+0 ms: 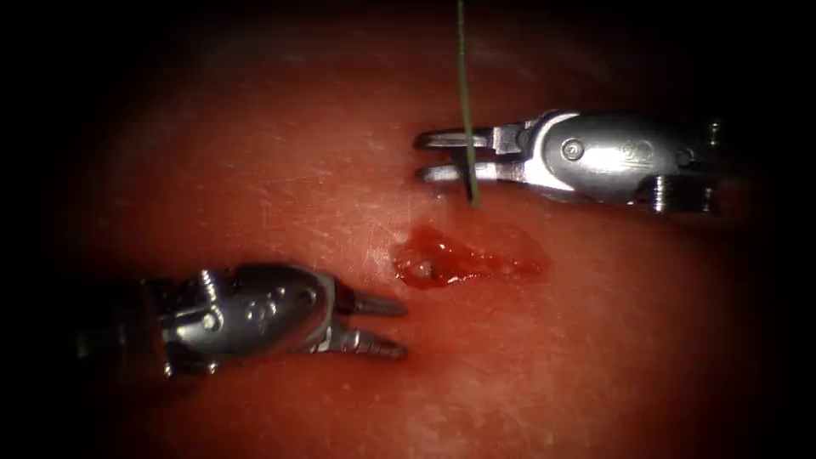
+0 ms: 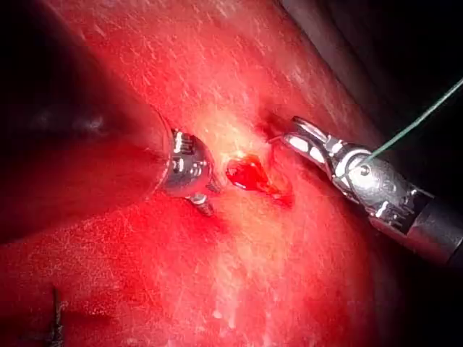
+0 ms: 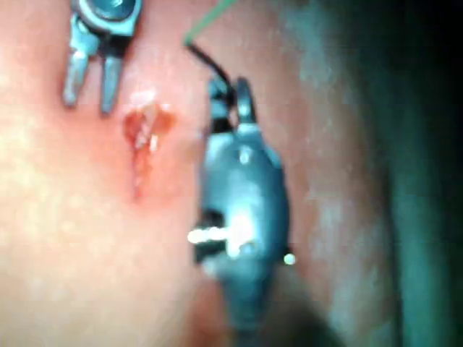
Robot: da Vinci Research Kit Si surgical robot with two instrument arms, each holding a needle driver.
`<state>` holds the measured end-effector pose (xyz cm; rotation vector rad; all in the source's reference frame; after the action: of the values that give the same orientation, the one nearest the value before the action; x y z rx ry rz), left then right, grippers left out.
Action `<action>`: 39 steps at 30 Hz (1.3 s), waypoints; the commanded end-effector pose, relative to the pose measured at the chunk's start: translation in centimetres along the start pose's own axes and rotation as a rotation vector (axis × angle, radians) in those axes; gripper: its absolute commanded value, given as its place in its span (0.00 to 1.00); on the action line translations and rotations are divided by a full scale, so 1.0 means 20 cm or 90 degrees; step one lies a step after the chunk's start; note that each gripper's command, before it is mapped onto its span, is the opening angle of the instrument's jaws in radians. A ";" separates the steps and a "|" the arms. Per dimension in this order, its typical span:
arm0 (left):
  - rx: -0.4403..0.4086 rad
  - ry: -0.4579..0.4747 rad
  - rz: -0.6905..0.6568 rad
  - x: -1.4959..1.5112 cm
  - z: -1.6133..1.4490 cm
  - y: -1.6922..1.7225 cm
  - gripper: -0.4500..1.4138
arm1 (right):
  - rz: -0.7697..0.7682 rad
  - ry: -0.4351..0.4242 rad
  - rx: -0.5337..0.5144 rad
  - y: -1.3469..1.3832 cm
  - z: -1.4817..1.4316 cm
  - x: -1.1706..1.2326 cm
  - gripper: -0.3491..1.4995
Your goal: Wound Closure
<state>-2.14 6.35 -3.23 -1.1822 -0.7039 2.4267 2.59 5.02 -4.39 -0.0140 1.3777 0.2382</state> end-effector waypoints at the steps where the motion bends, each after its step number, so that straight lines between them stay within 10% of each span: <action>1: -0.001 0.000 0.000 -0.001 0.004 -0.001 0.30 | 0.000 -0.002 -0.008 0.000 0.004 -0.002 0.00; 13: 0.000 -0.002 0.000 -0.002 0.006 0.000 0.29 | 0.031 -0.057 -0.101 0.008 0.004 0.004 0.00; 39: -0.002 -0.006 0.001 -0.002 0.005 -0.001 0.30 | 0.200 -0.142 0.070 -0.002 0.012 -0.015 0.00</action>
<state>-2.13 6.34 -3.21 -1.1723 -0.7062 2.4359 2.70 4.96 -4.10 0.3194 1.1602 0.4190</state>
